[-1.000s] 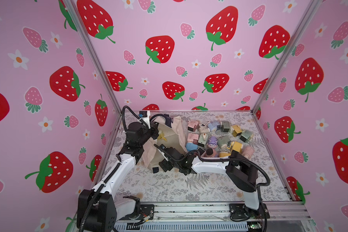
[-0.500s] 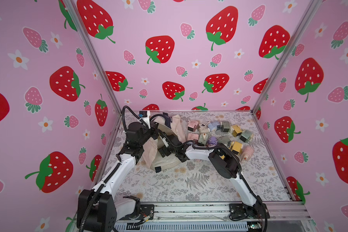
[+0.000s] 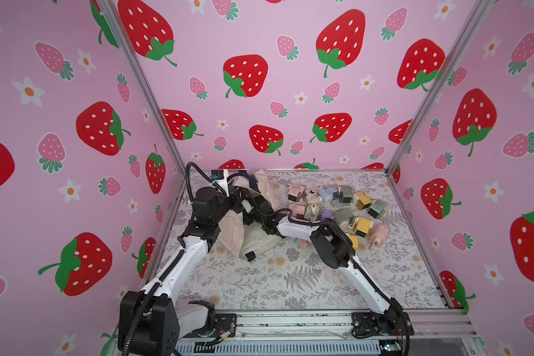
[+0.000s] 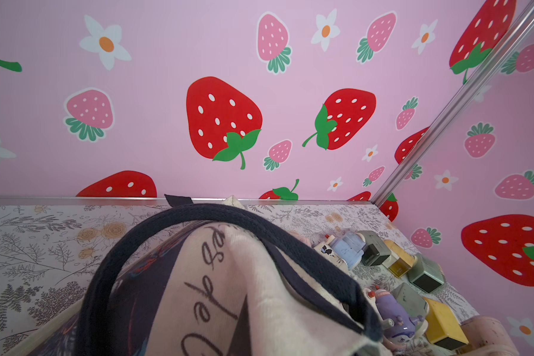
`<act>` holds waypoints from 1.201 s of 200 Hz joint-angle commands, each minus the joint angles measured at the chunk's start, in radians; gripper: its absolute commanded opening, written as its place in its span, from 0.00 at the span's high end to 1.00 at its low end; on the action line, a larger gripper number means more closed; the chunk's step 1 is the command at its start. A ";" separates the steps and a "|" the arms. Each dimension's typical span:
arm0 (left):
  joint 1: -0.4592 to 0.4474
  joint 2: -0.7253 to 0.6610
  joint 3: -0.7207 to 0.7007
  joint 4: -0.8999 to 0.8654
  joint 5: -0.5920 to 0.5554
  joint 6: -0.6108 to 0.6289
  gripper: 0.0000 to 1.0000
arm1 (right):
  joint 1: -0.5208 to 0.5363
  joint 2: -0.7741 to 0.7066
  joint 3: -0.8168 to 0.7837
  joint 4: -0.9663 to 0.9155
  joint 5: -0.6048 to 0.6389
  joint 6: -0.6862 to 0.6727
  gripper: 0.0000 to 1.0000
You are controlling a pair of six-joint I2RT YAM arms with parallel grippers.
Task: Take out the pencil sharpeners from the tote bags
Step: Pick up the pencil sharpener from the canvas bag.
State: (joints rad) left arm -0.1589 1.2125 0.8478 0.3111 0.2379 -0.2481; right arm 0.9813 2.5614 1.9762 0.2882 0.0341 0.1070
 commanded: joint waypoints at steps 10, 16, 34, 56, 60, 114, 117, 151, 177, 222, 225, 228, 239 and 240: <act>-0.011 -0.033 0.042 0.079 0.081 -0.010 1.00 | -0.006 0.046 0.112 -0.025 -0.043 0.001 0.01; -0.011 -0.032 0.042 0.081 0.095 -0.017 1.00 | -0.008 0.072 0.165 -0.059 -0.048 0.024 0.01; -0.012 -0.031 0.042 0.103 0.168 -0.041 1.00 | -0.016 0.122 0.297 -0.191 0.030 0.123 0.01; -0.012 -0.034 0.045 0.112 0.238 -0.051 1.00 | -0.030 0.107 0.272 -0.167 0.207 0.171 0.01; -0.013 -0.037 0.044 0.111 0.237 -0.048 1.00 | -0.032 0.096 0.254 -0.160 0.225 0.178 0.01; -0.013 -0.028 0.050 0.088 0.179 -0.027 1.00 | -0.037 -0.049 -0.038 0.101 0.156 0.090 0.01; -0.013 -0.026 0.051 0.089 0.180 -0.029 1.00 | -0.036 -0.041 -0.018 0.077 0.127 0.081 0.01; -0.014 -0.022 0.053 0.088 0.174 -0.026 1.00 | -0.030 -0.001 0.034 0.022 0.085 0.044 0.01; -0.014 -0.015 0.057 0.089 0.180 -0.027 1.00 | -0.030 0.031 0.096 -0.005 -0.001 0.034 0.01; -0.014 -0.008 0.062 0.085 0.177 -0.025 1.00 | -0.018 0.071 0.166 -0.047 -0.377 0.002 0.01; -0.013 -0.008 0.061 0.086 0.180 -0.026 1.00 | -0.018 0.072 0.164 -0.035 -0.383 0.004 0.01; -0.014 -0.008 0.062 0.086 0.180 -0.026 1.00 | -0.017 0.074 0.165 -0.026 -0.385 0.007 0.01; -0.014 -0.008 0.062 0.086 0.186 -0.029 1.00 | -0.016 0.091 0.187 -0.010 -0.360 0.029 0.01; -0.015 -0.008 0.063 0.087 0.187 -0.029 1.00 | -0.015 0.094 0.191 -0.012 -0.356 0.031 0.01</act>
State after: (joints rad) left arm -0.1608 1.2144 0.8497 0.3244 0.3481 -0.2787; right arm 0.9531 2.6251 2.1220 0.2157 -0.2108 0.1364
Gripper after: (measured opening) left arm 0.045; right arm 0.994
